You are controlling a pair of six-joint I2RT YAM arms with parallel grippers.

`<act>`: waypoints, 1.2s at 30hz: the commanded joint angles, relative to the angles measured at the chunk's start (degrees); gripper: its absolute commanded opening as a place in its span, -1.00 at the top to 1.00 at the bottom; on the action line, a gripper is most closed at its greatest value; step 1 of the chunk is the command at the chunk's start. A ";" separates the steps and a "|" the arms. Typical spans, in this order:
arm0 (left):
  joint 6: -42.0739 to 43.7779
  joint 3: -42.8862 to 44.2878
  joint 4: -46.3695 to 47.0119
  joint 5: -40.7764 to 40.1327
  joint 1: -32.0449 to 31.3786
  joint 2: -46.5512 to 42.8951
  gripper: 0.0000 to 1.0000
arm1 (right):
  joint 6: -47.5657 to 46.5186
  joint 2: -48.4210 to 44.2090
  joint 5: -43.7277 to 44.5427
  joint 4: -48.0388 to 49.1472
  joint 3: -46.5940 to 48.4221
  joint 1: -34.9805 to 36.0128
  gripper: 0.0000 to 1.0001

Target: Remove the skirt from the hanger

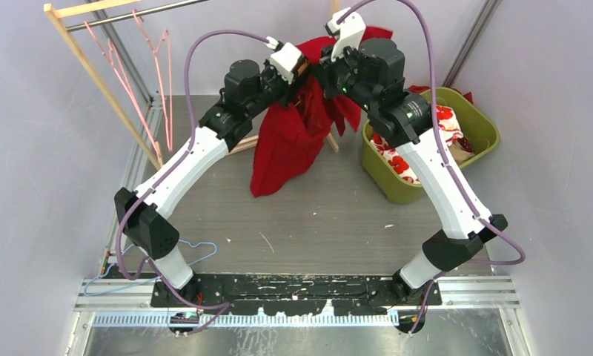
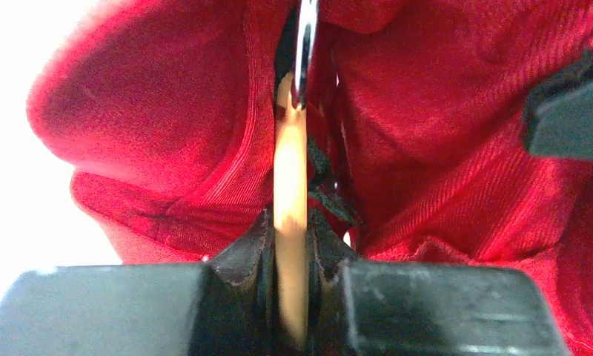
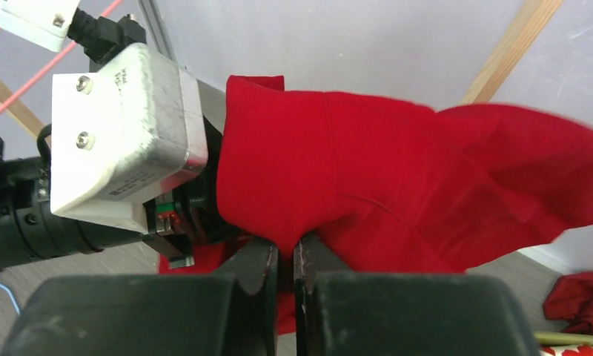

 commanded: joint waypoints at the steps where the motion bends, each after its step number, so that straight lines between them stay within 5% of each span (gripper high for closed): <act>1: -7.72 -1.77 29.00 -0.83 0.71 -4.60 1.00 | 0.83 -2.44 -0.21 4.66 3.61 0.58 0.97; 8: -11.81 -10.25 44.59 -4.07 0.05 -9.95 1.00 | -0.87 -3.18 2.72 4.78 2.74 0.54 0.97; 14: 0.44 -10.78 56.70 -14.14 -3.03 -6.06 1.00 | 3.72 -1.44 -3.47 5.33 5.67 0.75 0.97; 18: -0.61 -10.16 61.83 -18.89 -2.98 -4.80 1.00 | 4.86 -1.26 -4.42 5.45 6.48 0.83 0.97; 23: -2.30 -5.16 51.90 -12.26 -2.98 -6.08 1.00 | -1.76 -0.10 18.28 2.61 3.19 1.00 0.92; 25: -2.69 -4.72 49.80 -10.34 -3.03 -6.48 1.00 | -5.42 -0.02 23.90 2.59 1.83 0.88 0.75; 29: -1.52 -4.00 47.53 -10.91 -3.03 -6.26 1.00 | -8.69 -1.35 27.87 3.92 0.30 0.92 -0.22; 36: 0.57 -3.35 45.19 -11.11 -2.98 -5.01 1.00 | -13.12 -5.77 23.18 -0.48 0.31 6.00 -0.46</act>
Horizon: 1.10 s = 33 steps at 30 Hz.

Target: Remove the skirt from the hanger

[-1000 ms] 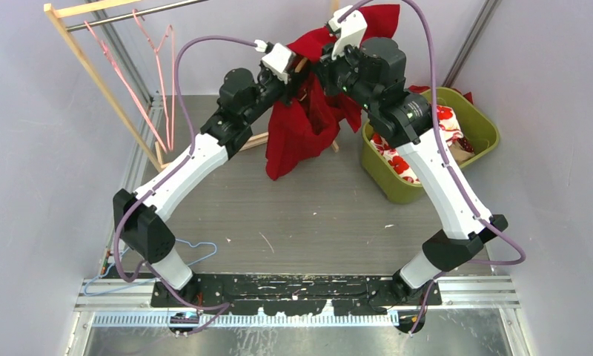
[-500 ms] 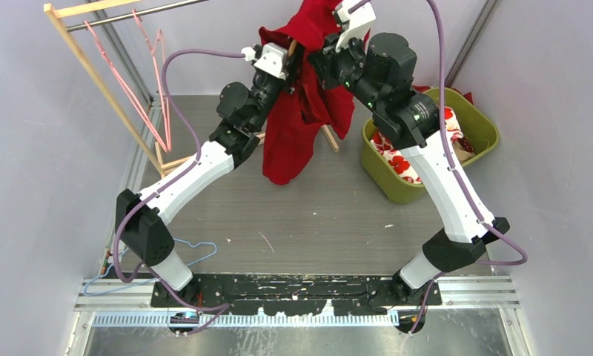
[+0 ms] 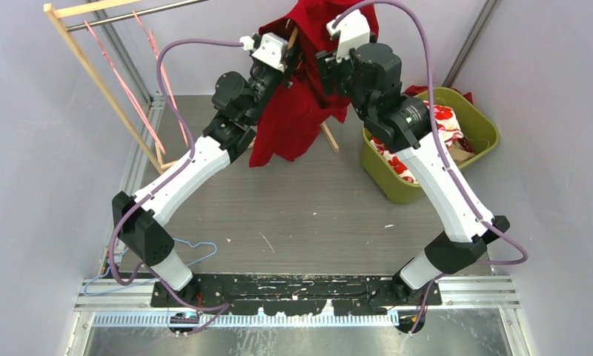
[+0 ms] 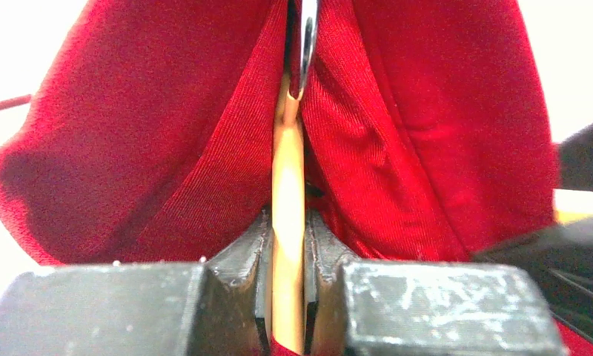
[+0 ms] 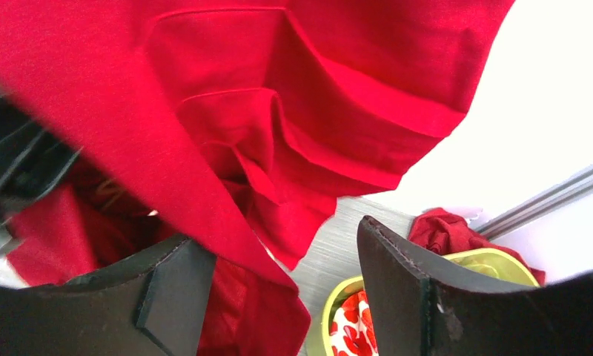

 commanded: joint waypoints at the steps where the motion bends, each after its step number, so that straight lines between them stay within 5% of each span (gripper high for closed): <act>1: 2.14 4.62 7.97 -0.58 0.34 -1.70 1.00 | -6.69 -5.94 0.56 -1.74 0.23 5.40 -0.46; 9: 2.37 5.87 4.75 -0.75 0.24 -0.53 1.00 | -5.58 -9.64 -5.76 -5.75 -3.33 12.62 -0.44; 17: 1.88 8.00 0.83 -0.21 -0.59 -1.55 1.00 | -11.42 -7.94 -3.07 3.80 -13.14 11.84 -0.69; 26: 0.16 9.31 -3.23 1.09 -1.21 -3.26 1.00 | -10.03 -4.24 -5.95 7.69 -14.49 6.71 -0.61; 28: -0.19 9.07 -3.39 1.08 -1.26 -3.88 1.00 | -9.98 -4.20 -7.81 8.63 -15.14 5.78 -0.37; 31: -0.22 8.97 -3.30 0.84 -1.26 -3.86 1.00 | -8.07 -4.40 -10.85 8.80 -15.62 5.70 0.66; 33: -0.22 9.39 -3.24 0.56 -1.21 -3.25 1.00 | -2.81 -4.90 -14.84 8.26 -15.87 5.70 0.95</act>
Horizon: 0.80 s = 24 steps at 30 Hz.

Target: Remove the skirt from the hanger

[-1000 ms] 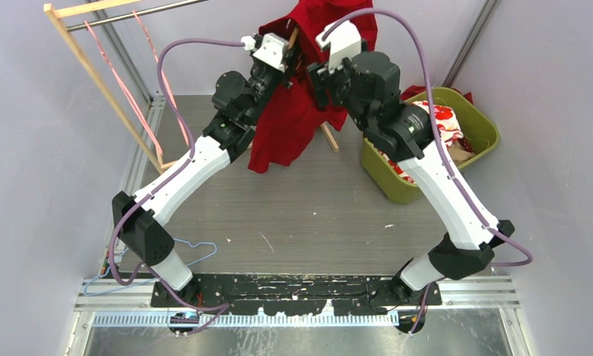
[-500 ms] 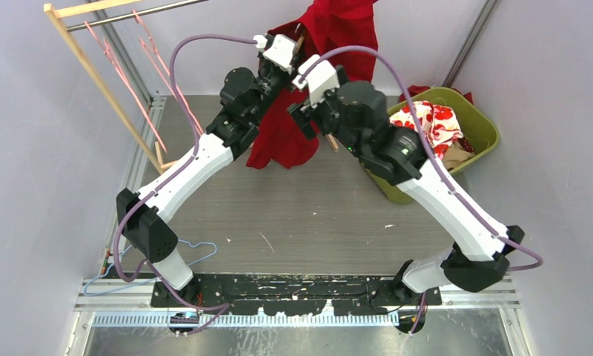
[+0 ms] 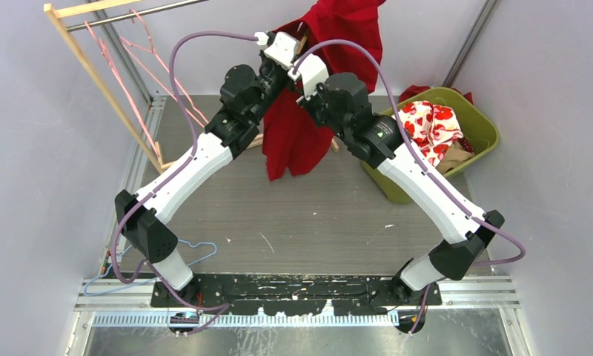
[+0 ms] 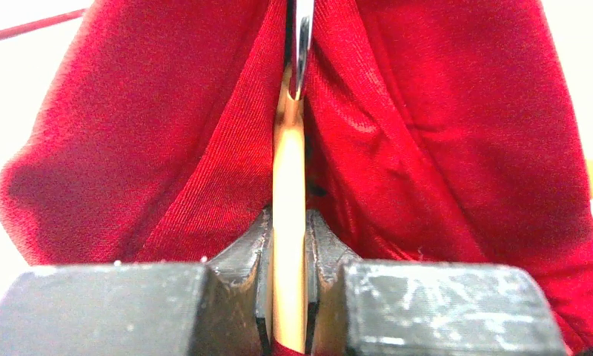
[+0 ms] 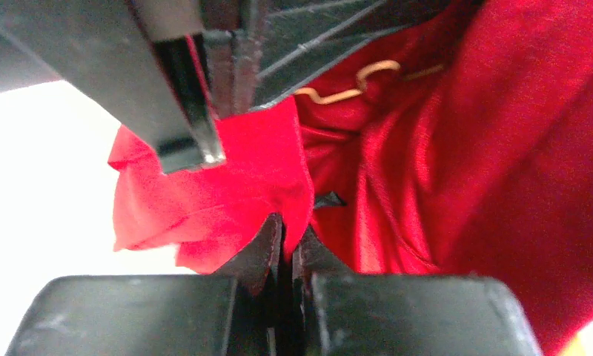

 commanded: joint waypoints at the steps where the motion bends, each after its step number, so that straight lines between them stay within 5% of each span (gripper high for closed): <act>1: -0.79 4.76 8.49 0.01 -0.32 -4.68 1.00 | 9.45 -2.39 -9.17 4.42 -0.50 0.19 0.97; 5: -0.40 6.89 9.22 -2.05 -0.32 -2.38 1.00 | 22.94 -5.95 -17.36 12.53 -9.67 0.95 0.97; 13: -2.74 21.17 6.42 -4.93 -0.30 3.71 1.00 | 35.76 -9.49 -19.17 26.07 -29.97 2.26 0.97; 24: -6.13 21.77 9.88 -7.35 -0.33 5.01 1.00 | 39.60 -0.06 -23.04 29.99 -24.09 6.25 0.97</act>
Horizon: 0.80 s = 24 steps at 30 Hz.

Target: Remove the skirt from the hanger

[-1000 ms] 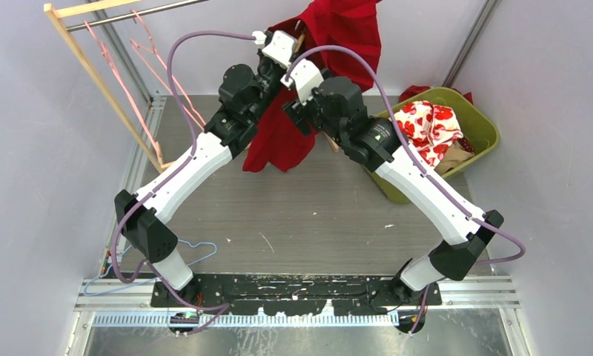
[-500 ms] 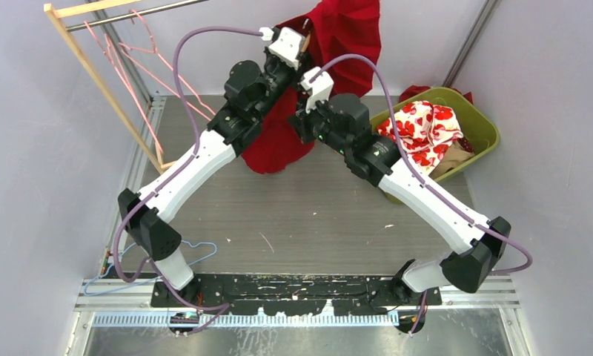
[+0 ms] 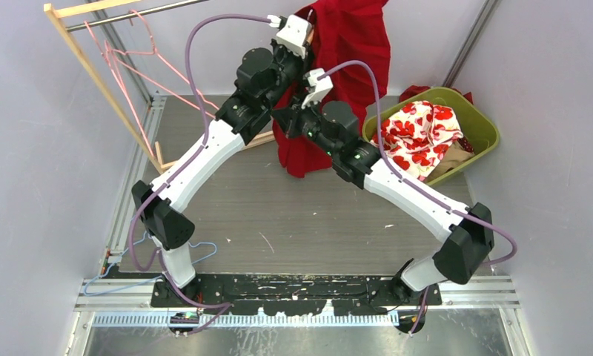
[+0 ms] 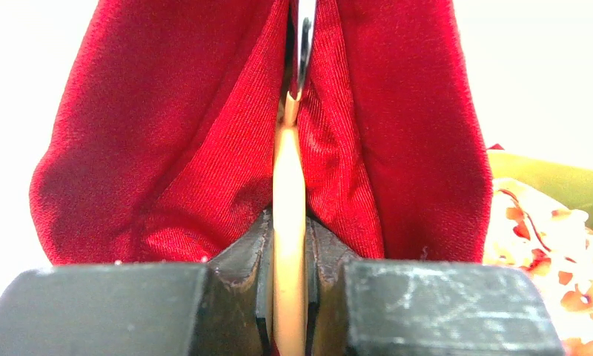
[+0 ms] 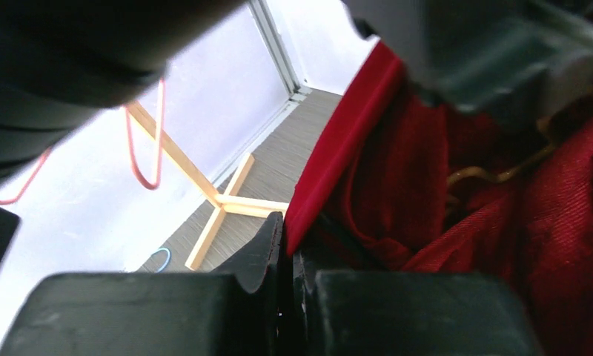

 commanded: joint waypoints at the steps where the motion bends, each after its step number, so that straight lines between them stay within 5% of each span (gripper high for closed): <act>1: -0.49 5.87 22.78 -4.13 1.16 -3.61 1.00 | 2.08 3.28 -7.42 -7.75 0.93 5.90 0.97; 8: -3.40 14.39 17.03 -5.56 1.29 -4.78 1.00 | 0.20 3.76 -3.72 -5.91 -9.56 5.96 0.97; 14: -6.68 14.44 25.54 -10.46 1.31 -4.68 1.00 | 3.10 8.04 -6.76 -5.22 -6.78 6.06 0.97; 24: -11.82 21.26 18.94 -12.09 1.30 -3.17 1.00 | 5.06 12.32 -5.99 -3.41 -10.50 6.76 0.97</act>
